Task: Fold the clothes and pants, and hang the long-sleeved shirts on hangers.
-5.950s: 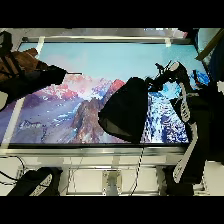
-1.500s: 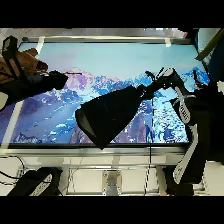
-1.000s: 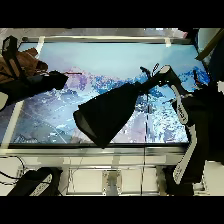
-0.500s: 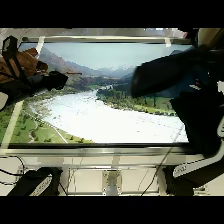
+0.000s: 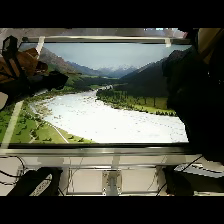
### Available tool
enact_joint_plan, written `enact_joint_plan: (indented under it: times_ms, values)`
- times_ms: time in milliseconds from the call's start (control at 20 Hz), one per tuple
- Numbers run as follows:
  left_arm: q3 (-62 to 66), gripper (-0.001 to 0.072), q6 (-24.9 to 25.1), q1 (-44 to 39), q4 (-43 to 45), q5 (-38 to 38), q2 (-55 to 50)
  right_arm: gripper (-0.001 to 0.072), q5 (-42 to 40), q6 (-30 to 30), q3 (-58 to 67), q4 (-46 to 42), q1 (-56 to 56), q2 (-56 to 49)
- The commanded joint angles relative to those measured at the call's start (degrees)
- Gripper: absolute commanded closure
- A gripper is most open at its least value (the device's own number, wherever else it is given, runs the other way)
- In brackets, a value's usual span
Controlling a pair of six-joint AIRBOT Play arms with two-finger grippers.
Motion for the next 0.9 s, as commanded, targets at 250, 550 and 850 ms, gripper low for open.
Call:
enact_joint_plan:
  times_ms: [250,550,850]
  values:
    - [0.0,0.022,0.0,-0.1,-0.5,-0.2,0.0,0.0597,-2.7,0.2,-23.3,-12.9,-8.5,7.4]
    - [0.0,0.022,0.0,0.0,-0.5,-0.2,0.0,0.0211,2.2,2.0,-5.6,-8.5,-8.5,7.8]
    - [0.0,0.0219,0.0,0.0,-0.5,-2.0,0.0,0.0683,-2.8,-0.3,5.4,40.2,-1.5,9.0]
